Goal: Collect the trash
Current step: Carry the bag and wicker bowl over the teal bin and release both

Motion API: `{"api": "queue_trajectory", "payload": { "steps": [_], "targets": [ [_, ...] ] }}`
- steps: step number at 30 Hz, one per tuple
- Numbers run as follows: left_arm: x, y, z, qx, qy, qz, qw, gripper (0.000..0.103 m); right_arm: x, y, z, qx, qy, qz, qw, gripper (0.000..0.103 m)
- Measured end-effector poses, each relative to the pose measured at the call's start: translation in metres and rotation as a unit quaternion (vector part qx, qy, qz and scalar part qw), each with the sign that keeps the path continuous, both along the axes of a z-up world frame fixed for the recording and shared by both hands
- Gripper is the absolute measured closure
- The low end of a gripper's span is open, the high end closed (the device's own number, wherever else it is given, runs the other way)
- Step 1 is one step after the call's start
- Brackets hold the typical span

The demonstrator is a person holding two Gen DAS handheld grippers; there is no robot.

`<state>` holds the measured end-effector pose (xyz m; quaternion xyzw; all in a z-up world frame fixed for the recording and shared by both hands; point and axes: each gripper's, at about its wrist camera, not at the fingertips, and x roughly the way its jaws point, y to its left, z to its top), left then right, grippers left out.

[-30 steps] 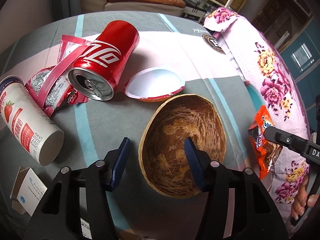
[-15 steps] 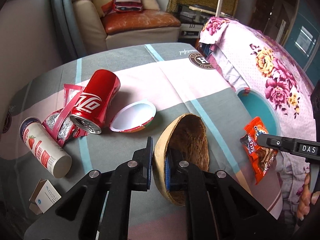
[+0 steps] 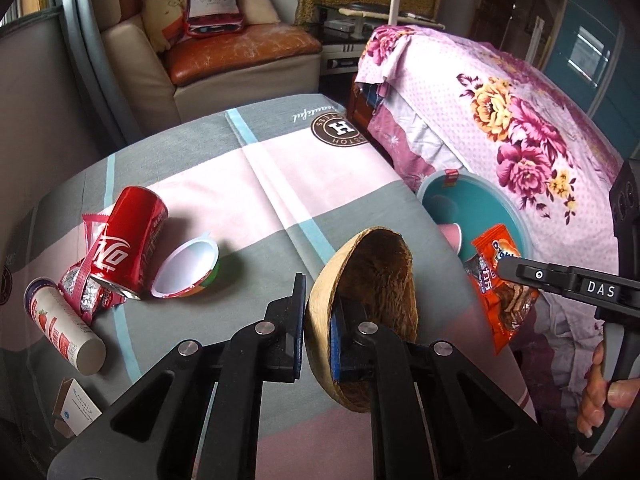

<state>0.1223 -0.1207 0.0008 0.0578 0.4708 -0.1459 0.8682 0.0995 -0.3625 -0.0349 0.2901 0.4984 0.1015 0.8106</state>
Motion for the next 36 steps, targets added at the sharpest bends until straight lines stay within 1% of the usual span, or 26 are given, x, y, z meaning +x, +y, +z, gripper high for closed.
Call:
{"api": "queue_trajectory", "payload": {
  "steps": [9,16,20,23,28,33,35,36],
  "targets": [
    [0.02,-0.08,0.001,0.004,0.002,-0.059,0.9983,0.092,-0.016,-0.087,0.01,-0.002,-0.021,-0.093,0.995,0.085],
    [0.026,-0.139,-0.015,0.02,0.011,-0.103,0.9944,0.092,-0.023,-0.126,0.002,-0.006,-0.016,-0.132,0.991,0.085],
    [0.029,-0.162,-0.03,0.032,0.023,-0.119,0.9922,0.092,-0.023,-0.133,-0.005,-0.009,-0.009,-0.14,0.99,0.085],
    [0.033,-0.171,-0.04,0.037,0.032,-0.123,0.9912,0.092,-0.021,-0.136,-0.01,-0.009,-0.004,-0.141,0.99,0.085],
    [0.037,-0.177,-0.052,0.046,0.044,-0.124,0.9902,0.092,-0.015,-0.134,-0.012,-0.013,0.0,-0.138,0.99,0.084],
    [0.037,-0.18,-0.058,0.055,0.048,-0.129,0.9889,0.091,-0.01,-0.128,-0.013,-0.016,0.004,-0.132,0.991,0.084],
    [0.037,-0.18,-0.059,0.056,0.052,-0.13,0.9885,0.089,-0.009,-0.126,-0.014,-0.016,0.006,-0.13,0.991,0.084],
    [0.037,-0.18,-0.06,0.055,0.053,-0.131,0.9885,0.084,-0.009,-0.126,-0.015,-0.017,0.006,-0.129,0.991,0.084]
  ]
}}
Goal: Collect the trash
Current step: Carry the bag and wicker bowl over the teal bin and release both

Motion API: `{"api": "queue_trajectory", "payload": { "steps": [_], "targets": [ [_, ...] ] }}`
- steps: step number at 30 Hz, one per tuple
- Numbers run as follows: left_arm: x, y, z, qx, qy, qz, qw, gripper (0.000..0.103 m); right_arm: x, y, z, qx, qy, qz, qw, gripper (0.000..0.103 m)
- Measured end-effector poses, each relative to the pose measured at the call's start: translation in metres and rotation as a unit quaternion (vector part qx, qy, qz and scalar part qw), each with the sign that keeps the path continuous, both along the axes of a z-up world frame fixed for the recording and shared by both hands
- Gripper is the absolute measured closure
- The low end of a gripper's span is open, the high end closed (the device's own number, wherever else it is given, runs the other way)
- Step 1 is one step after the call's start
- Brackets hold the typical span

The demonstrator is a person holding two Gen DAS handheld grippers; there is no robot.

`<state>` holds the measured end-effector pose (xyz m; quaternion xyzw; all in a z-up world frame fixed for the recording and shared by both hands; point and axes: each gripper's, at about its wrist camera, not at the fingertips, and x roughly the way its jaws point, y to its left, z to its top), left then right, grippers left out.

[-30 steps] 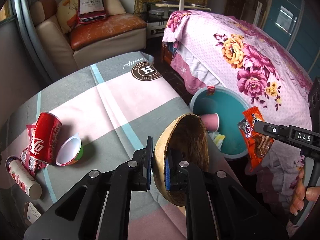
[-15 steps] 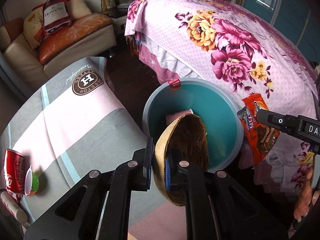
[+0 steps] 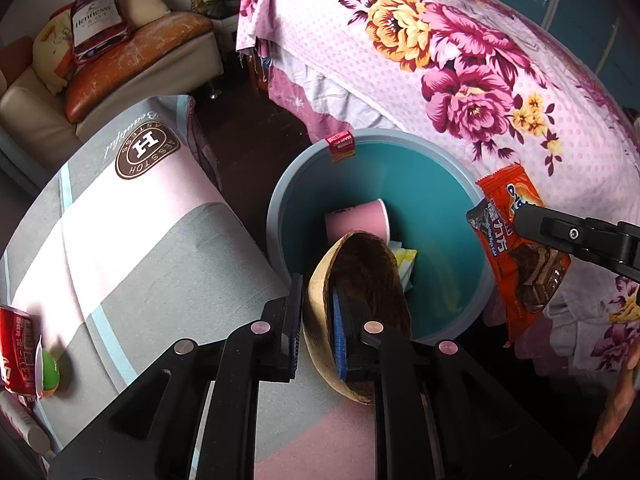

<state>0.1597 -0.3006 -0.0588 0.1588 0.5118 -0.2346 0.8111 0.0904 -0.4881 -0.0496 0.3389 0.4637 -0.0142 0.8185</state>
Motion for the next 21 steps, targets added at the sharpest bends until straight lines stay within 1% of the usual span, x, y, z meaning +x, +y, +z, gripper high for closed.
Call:
{"api": "queue_trajectory", "payload": {
  "steps": [1,2,3,4,8,10,13,19,21],
  "targets": [
    [0.0,0.0,0.0,0.0,0.0,0.001,1.0,0.074,0.0,0.001,0.0,0.0,0.001,0.001,1.0,0.084],
    [-0.001,0.0,0.001,0.0,-0.003,0.002,1.0,0.066,0.001,0.001,0.0,-0.001,0.002,0.001,1.0,0.084],
    [-0.002,0.002,0.003,-0.001,-0.009,0.005,0.9999,0.05,0.002,0.001,0.0,-0.001,0.003,0.002,1.0,0.084],
    [-0.003,0.004,0.005,-0.004,-0.016,0.008,0.9998,0.042,0.002,0.001,0.0,-0.002,0.003,0.002,1.0,0.084],
    [-0.006,0.013,0.011,-0.016,-0.011,0.012,0.9997,0.04,0.002,0.004,0.0,-0.004,0.005,0.004,1.0,0.084],
    [-0.008,0.02,0.013,-0.021,-0.01,0.02,0.9995,0.031,0.003,0.006,0.0,-0.006,0.005,0.005,1.0,0.084],
    [-0.01,0.034,0.017,-0.034,-0.005,0.033,0.9989,0.022,0.003,0.008,0.0,-0.008,0.009,0.006,1.0,0.084],
    [-0.014,0.06,0.022,-0.054,0.007,0.058,0.9968,0.018,0.007,0.017,0.001,-0.016,0.014,0.012,1.0,0.083],
    [-0.015,0.068,0.023,-0.058,0.01,0.064,0.9962,0.017,0.009,0.02,0.002,-0.022,0.016,0.013,1.0,0.079]
  ]
}}
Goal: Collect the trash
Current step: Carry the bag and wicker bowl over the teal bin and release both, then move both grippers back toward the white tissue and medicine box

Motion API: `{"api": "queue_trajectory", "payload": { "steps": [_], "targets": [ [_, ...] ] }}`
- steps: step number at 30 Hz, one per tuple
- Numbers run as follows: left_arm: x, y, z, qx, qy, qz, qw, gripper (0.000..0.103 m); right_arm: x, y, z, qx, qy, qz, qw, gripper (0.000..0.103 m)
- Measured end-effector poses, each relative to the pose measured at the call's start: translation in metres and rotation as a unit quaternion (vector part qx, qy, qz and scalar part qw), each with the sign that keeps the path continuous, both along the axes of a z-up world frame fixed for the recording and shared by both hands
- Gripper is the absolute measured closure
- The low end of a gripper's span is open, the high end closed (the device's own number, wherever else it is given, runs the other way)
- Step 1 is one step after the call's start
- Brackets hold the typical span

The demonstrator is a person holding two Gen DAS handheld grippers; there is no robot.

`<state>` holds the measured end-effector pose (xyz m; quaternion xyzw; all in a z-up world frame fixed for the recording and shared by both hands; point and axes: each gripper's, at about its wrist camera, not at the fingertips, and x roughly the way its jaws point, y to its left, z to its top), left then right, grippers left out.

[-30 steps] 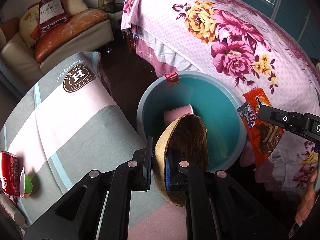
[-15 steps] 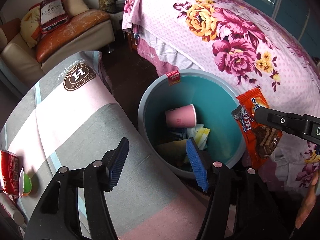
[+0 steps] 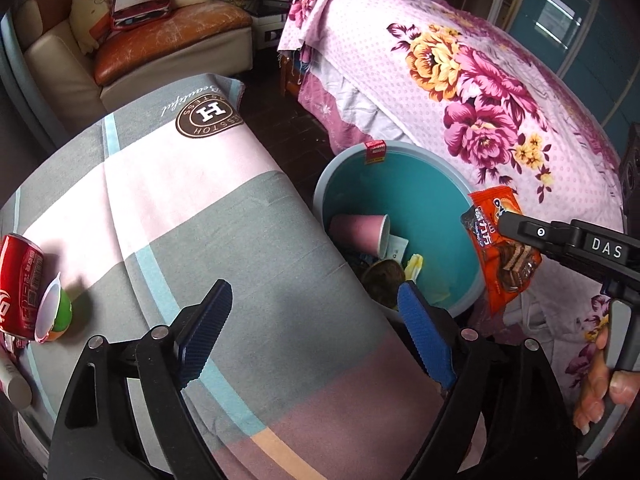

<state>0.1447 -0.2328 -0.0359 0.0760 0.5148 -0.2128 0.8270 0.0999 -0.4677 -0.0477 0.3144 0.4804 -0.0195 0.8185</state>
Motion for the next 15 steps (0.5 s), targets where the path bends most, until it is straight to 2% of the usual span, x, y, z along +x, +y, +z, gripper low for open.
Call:
{"api": "queue_trajectory", "payload": {
  "steps": [2,7,15],
  "targets": [
    [-0.001,0.007,0.001,-0.005,0.004,0.005,1.0,0.017,0.003,0.004,-0.001,-0.005,0.007,0.001,1.0,0.063],
    [-0.006,0.027,0.004,-0.016,0.006,0.018,0.9997,0.014,0.004,0.016,-0.002,-0.011,0.02,0.007,1.0,0.044],
    [-0.014,0.063,0.012,-0.03,0.003,0.04,0.9987,0.012,0.0,0.041,0.011,-0.022,0.022,0.019,0.999,0.033]
  ]
}}
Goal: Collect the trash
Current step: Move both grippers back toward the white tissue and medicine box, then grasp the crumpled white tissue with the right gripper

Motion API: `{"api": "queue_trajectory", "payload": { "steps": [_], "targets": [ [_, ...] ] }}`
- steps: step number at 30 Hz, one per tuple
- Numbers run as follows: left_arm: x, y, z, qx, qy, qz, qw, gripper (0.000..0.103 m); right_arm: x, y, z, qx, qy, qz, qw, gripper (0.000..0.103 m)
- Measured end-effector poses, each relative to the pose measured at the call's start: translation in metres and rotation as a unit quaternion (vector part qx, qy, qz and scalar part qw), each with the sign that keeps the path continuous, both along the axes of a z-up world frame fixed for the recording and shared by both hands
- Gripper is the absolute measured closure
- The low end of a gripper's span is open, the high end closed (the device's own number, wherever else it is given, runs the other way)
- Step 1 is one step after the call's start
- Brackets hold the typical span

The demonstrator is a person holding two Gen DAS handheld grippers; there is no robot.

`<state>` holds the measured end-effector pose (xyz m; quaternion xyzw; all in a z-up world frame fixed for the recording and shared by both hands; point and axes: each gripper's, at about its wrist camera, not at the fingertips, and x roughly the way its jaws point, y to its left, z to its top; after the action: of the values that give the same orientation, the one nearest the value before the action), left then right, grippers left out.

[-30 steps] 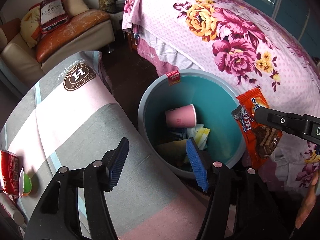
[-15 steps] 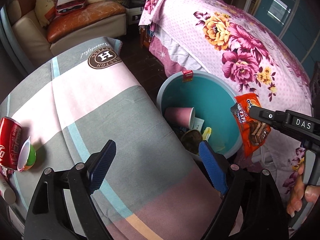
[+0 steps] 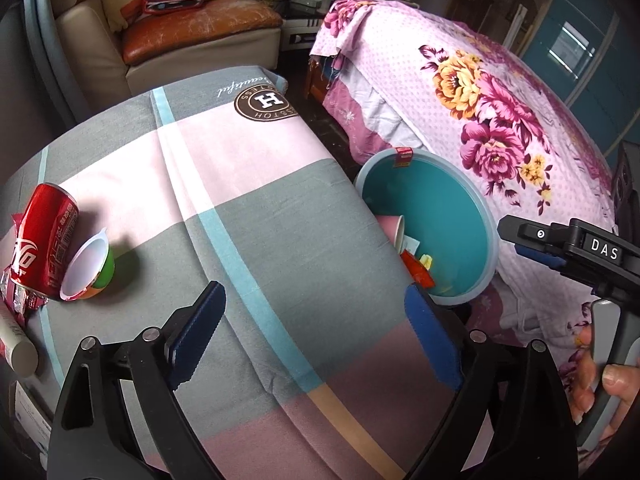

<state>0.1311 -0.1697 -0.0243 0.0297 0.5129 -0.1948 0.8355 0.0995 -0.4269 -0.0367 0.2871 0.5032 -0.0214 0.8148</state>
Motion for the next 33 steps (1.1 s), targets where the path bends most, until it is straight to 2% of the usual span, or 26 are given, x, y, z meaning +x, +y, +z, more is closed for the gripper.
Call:
{"api": "queue_trajectory", "payload": {
  "steps": [7,21,27,33],
  "targets": [
    [-0.011,0.035,0.008,-0.019,0.001,0.021,0.9996,0.011,-0.005,0.033,0.015,-0.011,0.002,0.025,1.0,0.027],
    [-0.044,0.132,0.02,-0.035,-0.008,0.089,0.9954,0.01,-0.022,0.12,0.032,-0.039,0.005,0.11,0.993,0.026],
    [-0.056,0.189,0.018,-0.039,-0.004,0.131,0.9906,0.01,-0.031,0.176,0.028,-0.047,0.015,0.169,0.984,0.026],
    [-0.062,0.253,0.017,-0.051,-0.001,0.19,0.9805,0.01,-0.043,0.24,0.022,-0.06,0.026,0.246,0.967,0.026]
  ]
}}
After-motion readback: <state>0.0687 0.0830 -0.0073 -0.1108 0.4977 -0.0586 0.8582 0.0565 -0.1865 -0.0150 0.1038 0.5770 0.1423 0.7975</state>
